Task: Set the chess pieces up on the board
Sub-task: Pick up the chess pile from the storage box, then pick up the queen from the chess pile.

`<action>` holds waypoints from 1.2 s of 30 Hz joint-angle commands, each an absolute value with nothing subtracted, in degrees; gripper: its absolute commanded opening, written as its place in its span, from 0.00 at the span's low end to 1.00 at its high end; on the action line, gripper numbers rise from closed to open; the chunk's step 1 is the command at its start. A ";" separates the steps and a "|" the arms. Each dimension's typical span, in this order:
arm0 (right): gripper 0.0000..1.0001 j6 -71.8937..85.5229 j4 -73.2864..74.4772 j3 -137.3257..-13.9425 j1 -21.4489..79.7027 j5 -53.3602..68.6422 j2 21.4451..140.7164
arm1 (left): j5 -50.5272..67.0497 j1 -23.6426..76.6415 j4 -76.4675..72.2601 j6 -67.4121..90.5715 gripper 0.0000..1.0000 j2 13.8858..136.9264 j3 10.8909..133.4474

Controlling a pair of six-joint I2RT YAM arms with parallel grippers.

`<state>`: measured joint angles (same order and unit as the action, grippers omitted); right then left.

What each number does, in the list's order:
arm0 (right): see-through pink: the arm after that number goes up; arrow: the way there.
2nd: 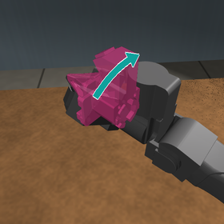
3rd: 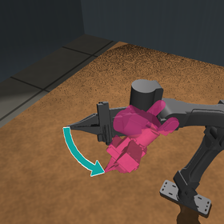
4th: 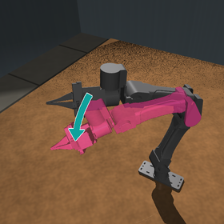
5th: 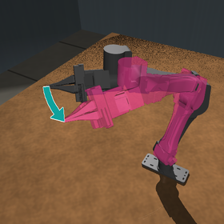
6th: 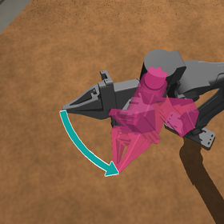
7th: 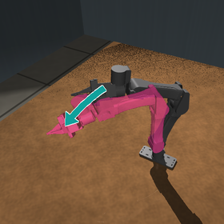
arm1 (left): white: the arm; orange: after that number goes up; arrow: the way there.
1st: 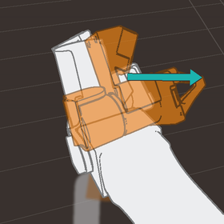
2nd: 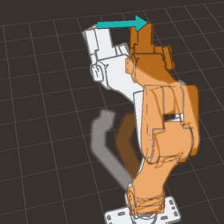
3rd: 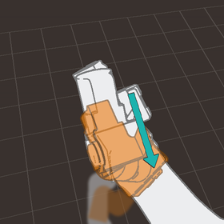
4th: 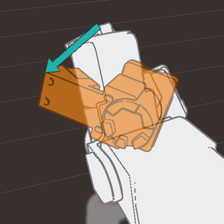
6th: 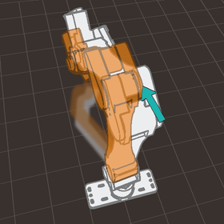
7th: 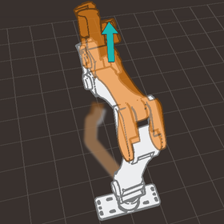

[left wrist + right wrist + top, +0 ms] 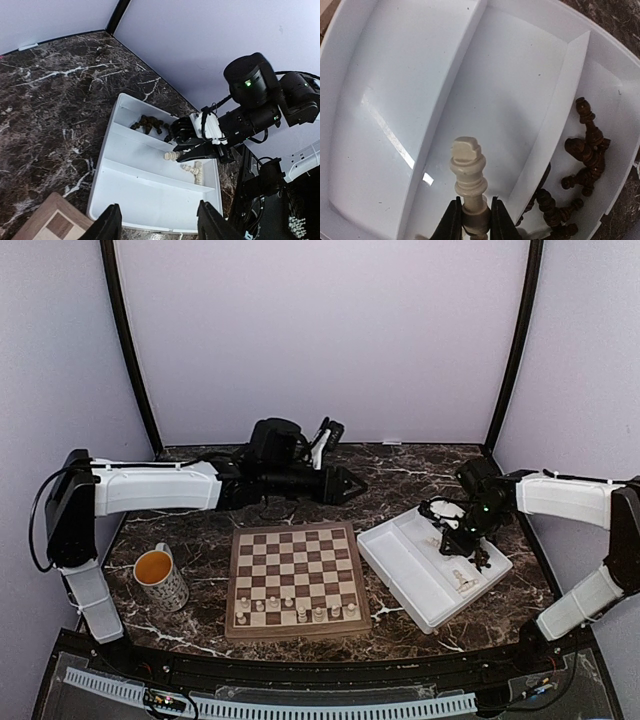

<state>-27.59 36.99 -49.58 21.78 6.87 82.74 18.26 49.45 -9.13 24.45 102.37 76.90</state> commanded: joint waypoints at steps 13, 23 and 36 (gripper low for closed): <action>0.07 -29.26 33.60 -48.08 20.20 17.81 71.77 | 26.81 56.70 -12.64 38.12 0.55 128.42 101.00; 0.08 -30.05 34.55 -48.16 20.20 21.15 70.43 | 29.19 57.66 -12.45 41.88 0.43 134.37 107.74; 0.09 -30.50 34.56 -47.32 20.23 21.27 70.23 | 30.27 57.59 -14.31 43.19 0.07 136.67 110.31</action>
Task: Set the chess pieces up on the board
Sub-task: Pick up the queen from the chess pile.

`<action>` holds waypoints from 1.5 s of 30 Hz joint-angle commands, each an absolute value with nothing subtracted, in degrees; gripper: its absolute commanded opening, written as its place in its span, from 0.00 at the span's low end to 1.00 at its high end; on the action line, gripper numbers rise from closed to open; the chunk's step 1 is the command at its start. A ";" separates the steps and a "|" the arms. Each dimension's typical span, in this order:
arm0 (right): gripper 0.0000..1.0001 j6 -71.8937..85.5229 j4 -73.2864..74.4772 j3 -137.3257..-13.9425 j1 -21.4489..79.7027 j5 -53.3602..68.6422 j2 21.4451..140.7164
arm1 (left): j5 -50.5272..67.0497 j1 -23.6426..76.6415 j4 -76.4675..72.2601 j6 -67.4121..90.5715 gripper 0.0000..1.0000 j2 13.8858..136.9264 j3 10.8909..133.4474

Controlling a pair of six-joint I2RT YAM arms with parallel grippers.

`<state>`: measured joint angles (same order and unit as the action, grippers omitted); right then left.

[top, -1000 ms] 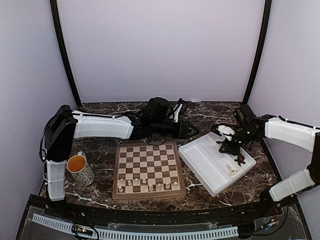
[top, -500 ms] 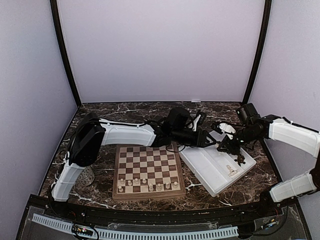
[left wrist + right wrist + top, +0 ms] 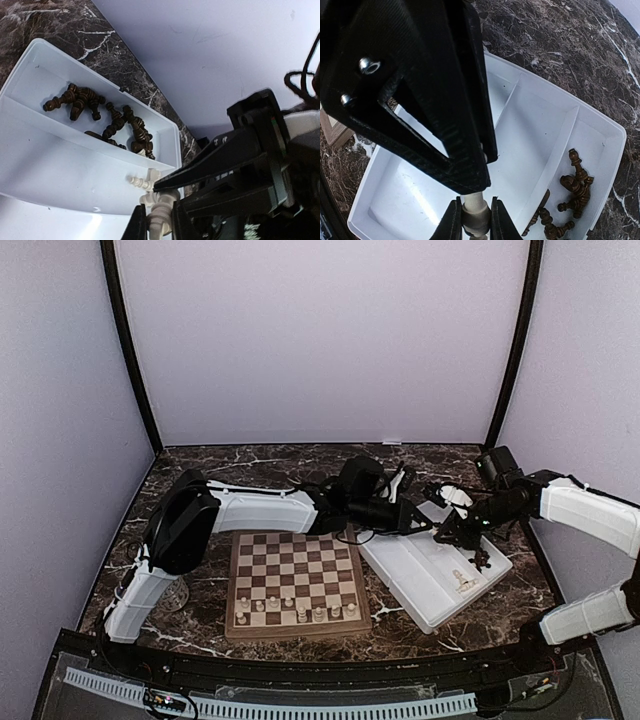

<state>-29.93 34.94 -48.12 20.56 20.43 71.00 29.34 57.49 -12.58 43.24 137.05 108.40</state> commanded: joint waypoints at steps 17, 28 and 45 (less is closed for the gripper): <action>0.22 -30.22 34.34 -44.60 18.91 18.51 76.69 | 29.20 54.35 -21.20 45.20 0.00 127.32 101.00; 0.33 -29.21 34.16 -44.90 18.83 19.16 77.05 | 29.75 54.24 -24.47 47.18 0.00 126.91 98.34; 0.62 -27.52 33.49 -48.66 17.35 20.41 68.87 | 30.14 54.23 -24.61 47.42 0.00 126.99 97.59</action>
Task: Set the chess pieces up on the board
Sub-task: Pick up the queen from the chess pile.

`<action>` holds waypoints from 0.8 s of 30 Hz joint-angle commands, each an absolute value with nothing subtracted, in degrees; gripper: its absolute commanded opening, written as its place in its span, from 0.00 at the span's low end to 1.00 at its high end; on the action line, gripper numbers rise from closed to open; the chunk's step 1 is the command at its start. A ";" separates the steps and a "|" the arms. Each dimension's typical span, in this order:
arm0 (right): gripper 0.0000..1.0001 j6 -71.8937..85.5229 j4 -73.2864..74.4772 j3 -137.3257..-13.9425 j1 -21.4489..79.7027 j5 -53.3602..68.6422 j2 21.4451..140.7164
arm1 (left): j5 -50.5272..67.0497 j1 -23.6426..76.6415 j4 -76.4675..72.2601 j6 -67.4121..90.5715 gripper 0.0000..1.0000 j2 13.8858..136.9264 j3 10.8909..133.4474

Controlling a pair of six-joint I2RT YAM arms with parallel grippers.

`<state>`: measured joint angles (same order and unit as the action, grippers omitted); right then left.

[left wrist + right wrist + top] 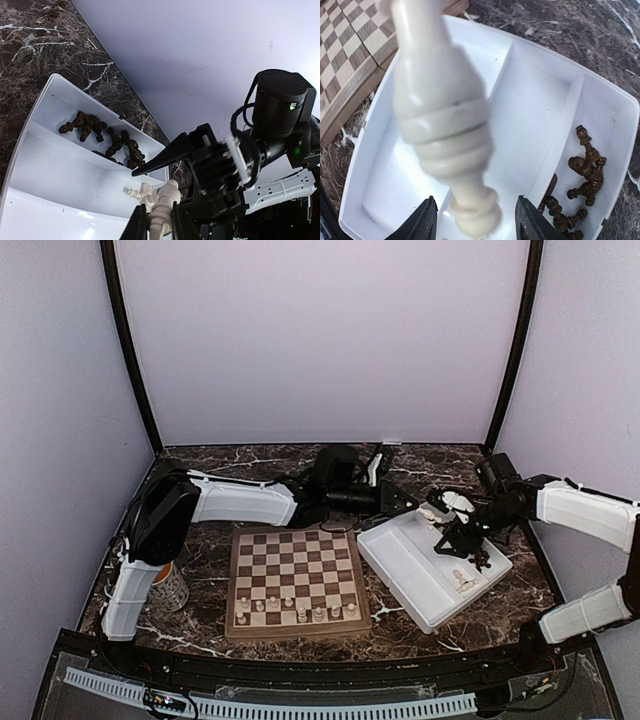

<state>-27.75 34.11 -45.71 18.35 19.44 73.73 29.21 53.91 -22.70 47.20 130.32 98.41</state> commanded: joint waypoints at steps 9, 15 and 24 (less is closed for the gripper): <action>0.63 -29.90 34.76 -52.59 17.32 25.69 73.31 | 31.39 54.19 -25.12 48.06 0.00 127.17 97.85; 0.43 -28.97 33.23 -55.02 17.31 28.70 76.36 | 32.09 54.23 -24.81 48.25 0.00 127.26 97.91; 0.08 -29.46 34.17 -54.19 17.27 28.72 76.31 | 31.95 54.17 -24.54 47.86 0.00 127.22 98.00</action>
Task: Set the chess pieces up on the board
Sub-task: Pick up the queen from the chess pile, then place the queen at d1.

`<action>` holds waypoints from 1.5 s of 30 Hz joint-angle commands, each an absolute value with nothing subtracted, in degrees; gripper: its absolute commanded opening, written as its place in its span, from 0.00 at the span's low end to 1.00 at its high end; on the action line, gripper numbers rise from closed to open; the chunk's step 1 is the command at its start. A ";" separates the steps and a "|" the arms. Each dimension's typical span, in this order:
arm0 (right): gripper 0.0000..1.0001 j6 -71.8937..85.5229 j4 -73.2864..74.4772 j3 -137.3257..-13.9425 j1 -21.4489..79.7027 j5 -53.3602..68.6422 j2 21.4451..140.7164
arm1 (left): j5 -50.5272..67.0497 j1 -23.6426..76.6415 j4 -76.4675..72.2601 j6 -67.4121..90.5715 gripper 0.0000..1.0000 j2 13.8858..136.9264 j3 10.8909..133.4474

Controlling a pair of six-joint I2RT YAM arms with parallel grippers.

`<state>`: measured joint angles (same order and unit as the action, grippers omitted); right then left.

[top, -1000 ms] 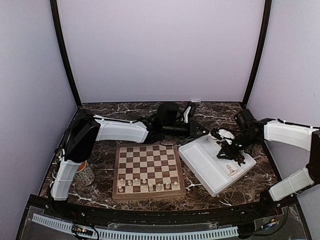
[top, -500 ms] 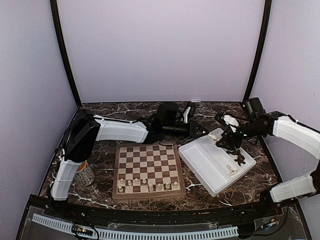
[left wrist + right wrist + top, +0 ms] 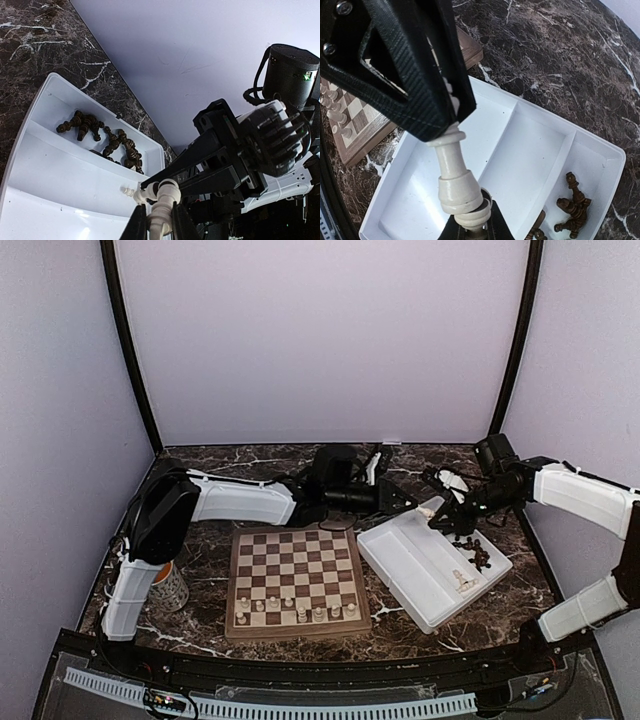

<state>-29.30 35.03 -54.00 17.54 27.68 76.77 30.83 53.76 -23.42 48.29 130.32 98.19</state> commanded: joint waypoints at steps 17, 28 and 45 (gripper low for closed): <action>0.04 -30.70 35.09 -50.04 14.42 27.38 78.56 | 25.81 49.79 -2.05 25.09 0.00 107.72 84.11; 0.05 -30.00 35.36 -50.62 14.41 26.57 82.95 | 2.99 59.26 31.24 7.68 0.00 92.29 72.00; 0.06 -29.27 35.69 -51.06 14.40 26.32 84.19 | -4.89 66.26 38.98 10.43 0.02 81.43 58.76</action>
